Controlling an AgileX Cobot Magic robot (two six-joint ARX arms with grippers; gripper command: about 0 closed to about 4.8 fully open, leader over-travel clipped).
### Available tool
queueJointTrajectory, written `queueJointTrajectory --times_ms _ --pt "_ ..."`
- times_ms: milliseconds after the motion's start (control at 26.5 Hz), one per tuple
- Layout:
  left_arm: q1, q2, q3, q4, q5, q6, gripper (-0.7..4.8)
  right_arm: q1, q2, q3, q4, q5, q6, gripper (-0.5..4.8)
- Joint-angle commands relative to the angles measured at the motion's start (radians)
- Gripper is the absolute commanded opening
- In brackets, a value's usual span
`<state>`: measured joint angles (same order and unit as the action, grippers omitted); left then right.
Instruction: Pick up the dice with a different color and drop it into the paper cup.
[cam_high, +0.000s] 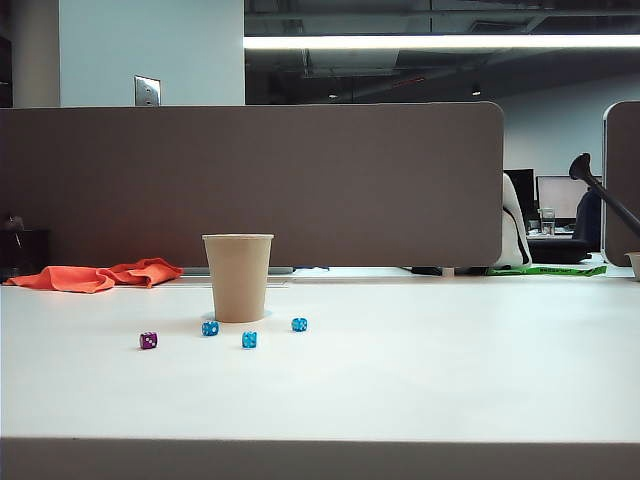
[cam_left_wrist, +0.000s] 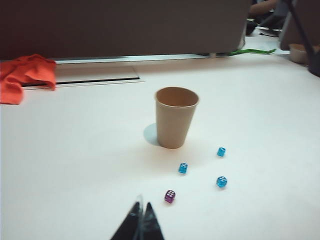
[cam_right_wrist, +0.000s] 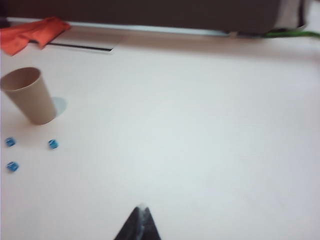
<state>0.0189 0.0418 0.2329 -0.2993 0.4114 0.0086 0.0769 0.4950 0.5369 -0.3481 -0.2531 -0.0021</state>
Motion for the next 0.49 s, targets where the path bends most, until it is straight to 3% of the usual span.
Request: queueJointTrajectory --times_ms 38,226,490 --pt "0.000 0.041 0.036 0.005 0.057 0.012 -0.06 0.032 0.127 0.099 -0.048 -0.037 -0.003 -0.05" --pt "0.000 0.140 0.092 -0.005 0.102 0.071 -0.06 0.152 0.302 0.207 -0.067 -0.032 -0.034 -0.05" --pt "0.000 0.283 0.165 -0.010 0.119 0.149 -0.06 0.343 0.462 0.279 -0.035 0.092 -0.037 -0.05"
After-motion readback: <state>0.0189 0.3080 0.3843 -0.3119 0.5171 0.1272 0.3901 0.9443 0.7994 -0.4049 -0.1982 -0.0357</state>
